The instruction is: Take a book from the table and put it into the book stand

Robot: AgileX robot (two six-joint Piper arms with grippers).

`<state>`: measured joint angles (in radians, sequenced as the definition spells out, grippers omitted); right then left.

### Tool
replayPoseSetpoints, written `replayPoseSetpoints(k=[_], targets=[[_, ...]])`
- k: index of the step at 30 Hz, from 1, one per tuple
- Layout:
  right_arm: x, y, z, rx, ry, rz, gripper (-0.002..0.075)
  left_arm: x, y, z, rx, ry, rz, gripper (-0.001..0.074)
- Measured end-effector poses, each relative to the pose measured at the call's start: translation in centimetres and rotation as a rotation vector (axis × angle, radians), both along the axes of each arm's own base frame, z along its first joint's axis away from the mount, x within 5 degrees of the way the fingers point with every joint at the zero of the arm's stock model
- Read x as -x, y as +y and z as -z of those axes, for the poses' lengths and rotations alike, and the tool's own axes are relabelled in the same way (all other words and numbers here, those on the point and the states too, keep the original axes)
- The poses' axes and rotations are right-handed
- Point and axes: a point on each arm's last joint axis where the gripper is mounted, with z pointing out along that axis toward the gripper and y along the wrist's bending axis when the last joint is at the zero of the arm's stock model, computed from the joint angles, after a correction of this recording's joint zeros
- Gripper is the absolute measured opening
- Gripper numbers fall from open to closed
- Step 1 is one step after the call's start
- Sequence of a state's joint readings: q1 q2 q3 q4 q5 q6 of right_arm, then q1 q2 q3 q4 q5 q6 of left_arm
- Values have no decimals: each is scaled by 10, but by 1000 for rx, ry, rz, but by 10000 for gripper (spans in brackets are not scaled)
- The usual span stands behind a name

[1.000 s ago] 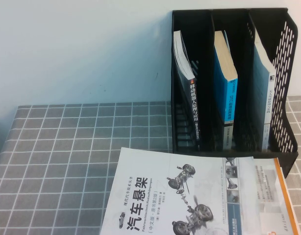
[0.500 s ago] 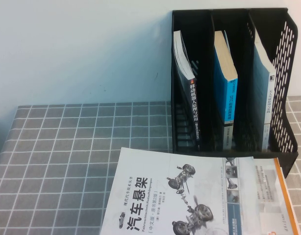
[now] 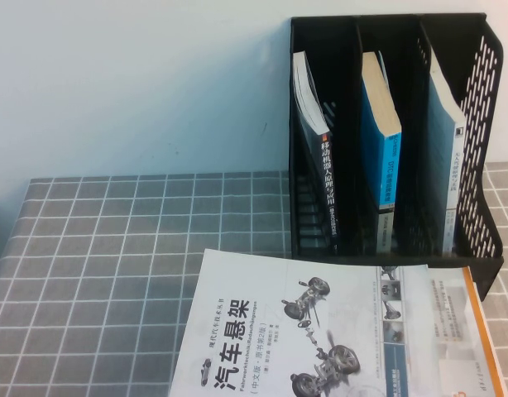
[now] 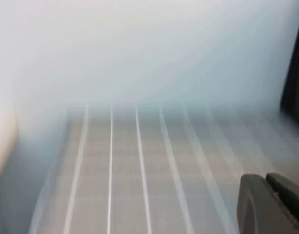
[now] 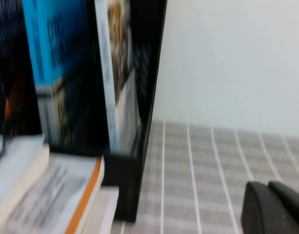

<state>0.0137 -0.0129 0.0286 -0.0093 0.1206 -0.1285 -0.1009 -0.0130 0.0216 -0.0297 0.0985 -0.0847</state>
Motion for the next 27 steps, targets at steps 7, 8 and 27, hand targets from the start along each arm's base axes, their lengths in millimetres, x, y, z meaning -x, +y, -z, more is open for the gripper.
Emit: replayPoseSetpoints(k=[7,8,27], targets=[[3,0,-35,6,-385,3,-3,9,2,-46,44,-516,-9,1],[3,0,-38,6,-417,3,-3,12,2,-51,50,-577,-9,1],[13,-1,-76,-161,-417,-6,-3,29,3,-120,76,-423,5,1]])
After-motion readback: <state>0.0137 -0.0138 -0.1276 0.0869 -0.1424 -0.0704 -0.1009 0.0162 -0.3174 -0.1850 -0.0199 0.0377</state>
